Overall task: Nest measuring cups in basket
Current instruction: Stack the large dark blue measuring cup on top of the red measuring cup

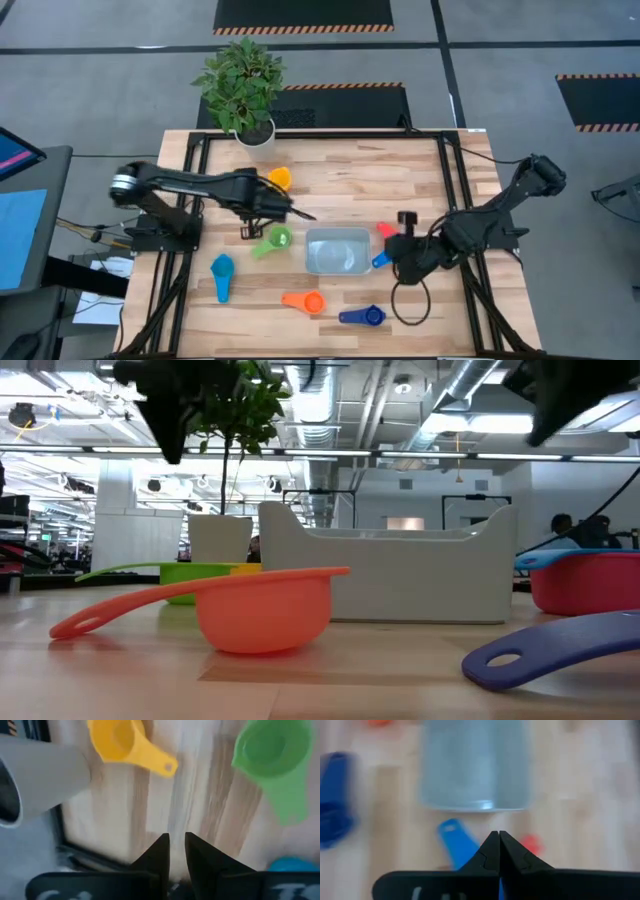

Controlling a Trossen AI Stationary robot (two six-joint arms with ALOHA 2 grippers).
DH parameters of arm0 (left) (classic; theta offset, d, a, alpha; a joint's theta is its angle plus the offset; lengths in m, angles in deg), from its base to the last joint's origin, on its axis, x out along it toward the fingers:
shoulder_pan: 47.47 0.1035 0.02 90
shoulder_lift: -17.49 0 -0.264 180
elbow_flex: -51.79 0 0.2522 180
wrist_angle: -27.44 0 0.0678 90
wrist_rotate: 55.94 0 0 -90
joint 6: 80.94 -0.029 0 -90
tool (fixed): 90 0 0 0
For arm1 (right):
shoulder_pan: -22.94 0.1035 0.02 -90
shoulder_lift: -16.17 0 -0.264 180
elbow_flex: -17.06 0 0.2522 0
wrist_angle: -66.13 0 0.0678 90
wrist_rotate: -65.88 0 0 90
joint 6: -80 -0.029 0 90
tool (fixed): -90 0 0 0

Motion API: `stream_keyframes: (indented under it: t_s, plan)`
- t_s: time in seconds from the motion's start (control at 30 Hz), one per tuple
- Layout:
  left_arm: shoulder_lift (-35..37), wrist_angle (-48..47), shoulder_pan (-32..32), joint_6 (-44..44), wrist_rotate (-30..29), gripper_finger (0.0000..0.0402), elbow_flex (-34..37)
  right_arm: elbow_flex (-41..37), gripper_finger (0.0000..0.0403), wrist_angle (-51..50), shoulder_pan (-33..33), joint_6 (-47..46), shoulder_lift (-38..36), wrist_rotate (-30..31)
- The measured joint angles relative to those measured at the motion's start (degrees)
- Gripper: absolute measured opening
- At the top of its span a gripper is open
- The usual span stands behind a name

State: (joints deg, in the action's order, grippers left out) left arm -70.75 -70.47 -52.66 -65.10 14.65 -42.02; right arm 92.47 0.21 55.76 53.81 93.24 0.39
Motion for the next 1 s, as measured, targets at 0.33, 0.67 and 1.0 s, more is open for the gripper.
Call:
stream_keyframes:
  t_s: [0.33,0.67,1.0]
  plan:
    - [9.2,24.4,-5.7,-2.7,-5.9,0.002,6.0,0.0,0.0018,5.7,3.1,0.7,4.5,-13.1]
    - [8.6,29.9,-4.3,-14.9,-9.8,0.0015,11.9,0.0,0.0019,7.5,0.4,-3.7,15.1,-13.5]
    - [8.5,50.7,-4.1,-20.9,-4.9,0.0002,24.7,0.0,0.0009,8.8,-0.1,-3.8,15.1,-14.2]
